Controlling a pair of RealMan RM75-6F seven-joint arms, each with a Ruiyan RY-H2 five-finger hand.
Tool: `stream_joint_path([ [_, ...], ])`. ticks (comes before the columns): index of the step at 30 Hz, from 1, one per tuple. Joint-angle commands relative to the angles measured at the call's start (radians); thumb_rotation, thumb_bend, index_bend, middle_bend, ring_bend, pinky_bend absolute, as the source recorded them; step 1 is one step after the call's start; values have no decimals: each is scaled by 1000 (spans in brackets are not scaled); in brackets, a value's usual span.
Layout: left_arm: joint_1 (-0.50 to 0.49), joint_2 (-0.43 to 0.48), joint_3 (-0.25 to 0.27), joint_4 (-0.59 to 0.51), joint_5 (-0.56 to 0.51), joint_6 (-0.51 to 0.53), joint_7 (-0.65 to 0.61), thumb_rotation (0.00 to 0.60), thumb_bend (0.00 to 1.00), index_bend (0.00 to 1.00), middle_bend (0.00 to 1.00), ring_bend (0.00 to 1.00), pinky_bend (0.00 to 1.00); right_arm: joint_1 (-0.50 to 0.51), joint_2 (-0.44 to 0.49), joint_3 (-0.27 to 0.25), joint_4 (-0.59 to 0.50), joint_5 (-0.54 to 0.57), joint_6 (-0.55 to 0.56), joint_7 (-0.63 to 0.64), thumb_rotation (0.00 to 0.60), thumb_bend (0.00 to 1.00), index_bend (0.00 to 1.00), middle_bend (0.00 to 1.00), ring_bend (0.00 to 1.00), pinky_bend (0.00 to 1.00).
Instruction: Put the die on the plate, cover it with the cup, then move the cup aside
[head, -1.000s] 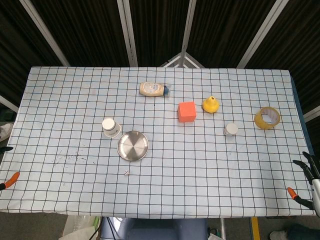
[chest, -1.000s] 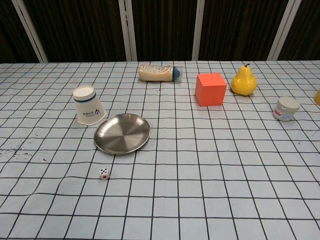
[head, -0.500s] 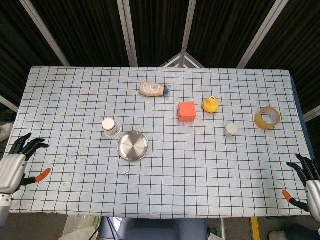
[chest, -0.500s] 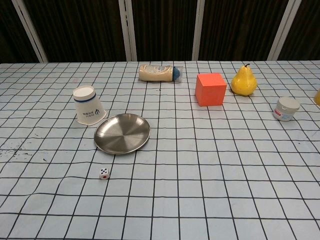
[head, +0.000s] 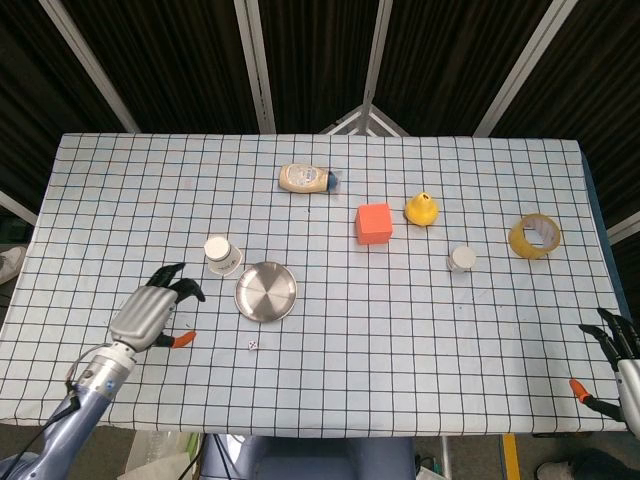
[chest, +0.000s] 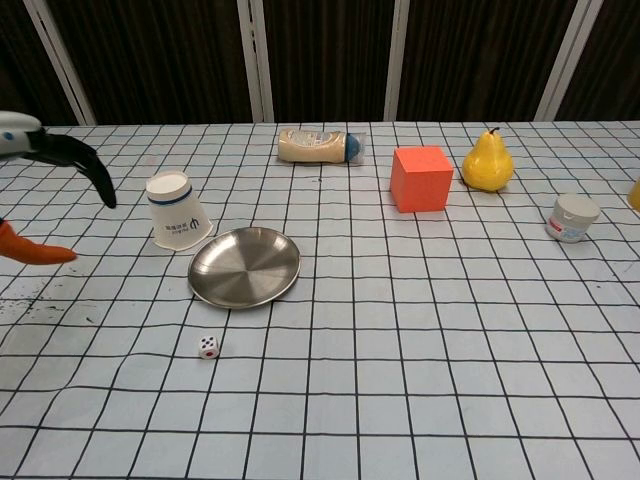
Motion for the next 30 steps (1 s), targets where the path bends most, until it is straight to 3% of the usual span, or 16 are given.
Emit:
stream_joint_path([
  [1, -97, -132, -7, 55, -131, -25, 129, 600, 348, 393, 243, 20, 0, 0, 0, 1, 3, 1, 0, 6, 600, 230, 228, 95, 85, 0],
  [7, -164, -254, 13, 119, -212, -23, 210, 600, 349, 411, 218, 20, 0, 2, 0, 1, 5, 4, -5, 8, 600, 229, 228, 95, 86, 0],
  [13, -195, -303, 29, 138, -213, -1, 256, 600, 373, 449, 171, 10, 0, 4, -1, -2, 4, 2, -12, 5, 600, 229, 228, 95, 86, 0],
  [30, -224, -339, 87, 156, -204, 77, 344, 600, 396, 514, 96, 0, 0, 9, -1, -3, -1, -3, -18, 10, 600, 229, 228, 95, 86, 0],
])
